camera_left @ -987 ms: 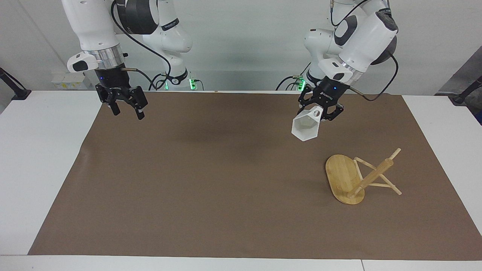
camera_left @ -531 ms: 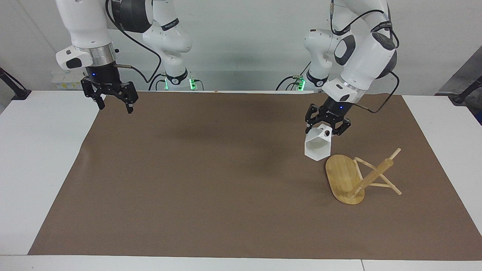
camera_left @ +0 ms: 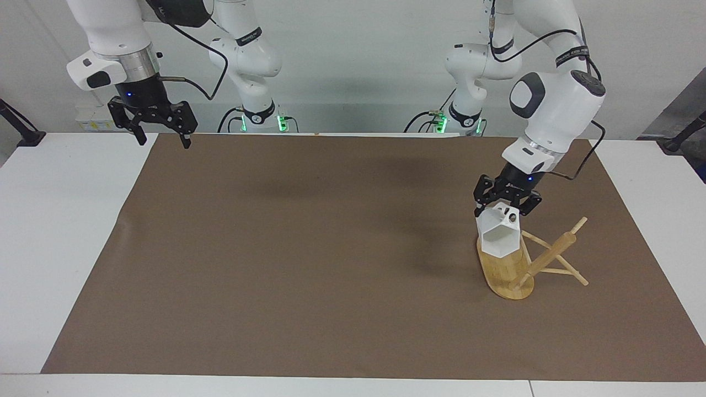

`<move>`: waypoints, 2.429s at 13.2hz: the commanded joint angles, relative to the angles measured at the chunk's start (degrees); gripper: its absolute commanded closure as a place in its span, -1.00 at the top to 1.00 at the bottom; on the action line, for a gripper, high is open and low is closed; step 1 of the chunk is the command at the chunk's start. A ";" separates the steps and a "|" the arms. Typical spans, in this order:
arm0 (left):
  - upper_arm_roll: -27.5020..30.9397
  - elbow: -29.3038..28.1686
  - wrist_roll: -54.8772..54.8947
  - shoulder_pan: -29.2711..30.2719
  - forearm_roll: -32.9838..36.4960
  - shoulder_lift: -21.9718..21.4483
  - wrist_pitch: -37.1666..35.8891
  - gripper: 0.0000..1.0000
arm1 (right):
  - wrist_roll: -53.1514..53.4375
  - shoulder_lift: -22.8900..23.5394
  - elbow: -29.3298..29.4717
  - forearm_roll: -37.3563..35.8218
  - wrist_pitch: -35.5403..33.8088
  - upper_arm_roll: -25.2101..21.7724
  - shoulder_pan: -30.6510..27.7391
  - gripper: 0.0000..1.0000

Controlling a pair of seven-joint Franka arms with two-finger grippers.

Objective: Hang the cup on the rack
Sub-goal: 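Move the cup with the left gripper onto a peg of the mug tree, then open the left gripper and pull it back from the hung cup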

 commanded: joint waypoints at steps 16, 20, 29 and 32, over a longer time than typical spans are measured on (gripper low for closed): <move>-0.26 2.77 -9.37 2.58 1.29 3.35 1.32 -1.00 | -0.68 0.28 0.23 -0.04 -3.12 0.15 -1.30 1.00; -0.18 2.77 -9.03 3.37 1.38 2.13 -0.96 0.88 | -0.24 0.28 0.23 0.04 -3.20 0.15 -1.30 1.00; -0.17 2.50 -2.45 7.59 8.91 -6.75 -17.03 1.00 | -0.41 0.11 0.31 -0.04 -3.90 0.06 -1.30 1.00; -0.26 4.17 -1.99 7.07 14.28 -9.04 -23.80 1.00 | -0.41 0.11 0.40 0.04 -4.00 0.15 -0.51 1.00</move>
